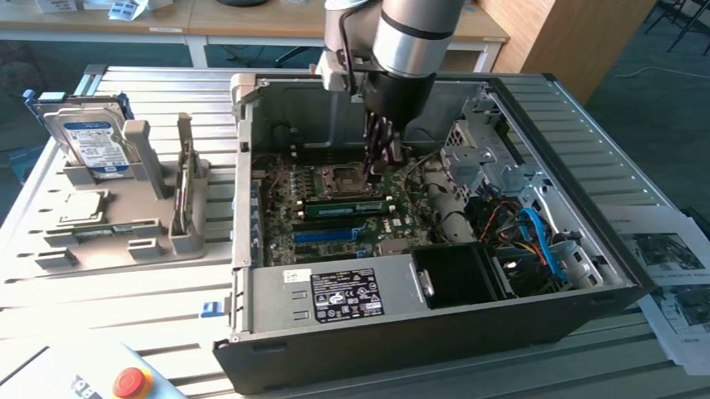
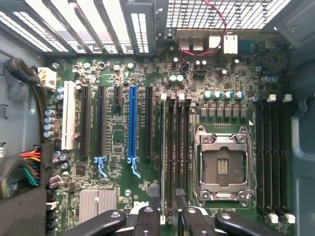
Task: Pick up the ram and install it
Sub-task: 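Insert the ram into the slot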
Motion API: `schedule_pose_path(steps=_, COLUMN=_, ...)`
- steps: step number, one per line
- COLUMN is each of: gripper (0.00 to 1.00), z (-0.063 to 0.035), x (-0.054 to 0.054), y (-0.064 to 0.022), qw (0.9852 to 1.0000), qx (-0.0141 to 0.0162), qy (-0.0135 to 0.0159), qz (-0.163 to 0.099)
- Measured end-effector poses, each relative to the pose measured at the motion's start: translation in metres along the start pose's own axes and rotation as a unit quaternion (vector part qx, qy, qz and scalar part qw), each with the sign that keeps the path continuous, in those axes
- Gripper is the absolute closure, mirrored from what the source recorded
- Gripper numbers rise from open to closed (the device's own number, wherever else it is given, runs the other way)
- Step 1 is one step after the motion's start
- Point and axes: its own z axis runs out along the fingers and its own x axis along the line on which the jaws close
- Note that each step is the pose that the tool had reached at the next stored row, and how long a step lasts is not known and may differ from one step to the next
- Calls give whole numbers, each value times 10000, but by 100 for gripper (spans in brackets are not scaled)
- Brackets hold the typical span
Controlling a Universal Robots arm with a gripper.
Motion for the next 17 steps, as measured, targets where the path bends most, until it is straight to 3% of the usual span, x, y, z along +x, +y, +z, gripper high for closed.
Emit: schedule_pose_path(steps=17, gripper=75, z=-335, x=1, y=11, qw=10000, qx=0, qy=0, qz=0)
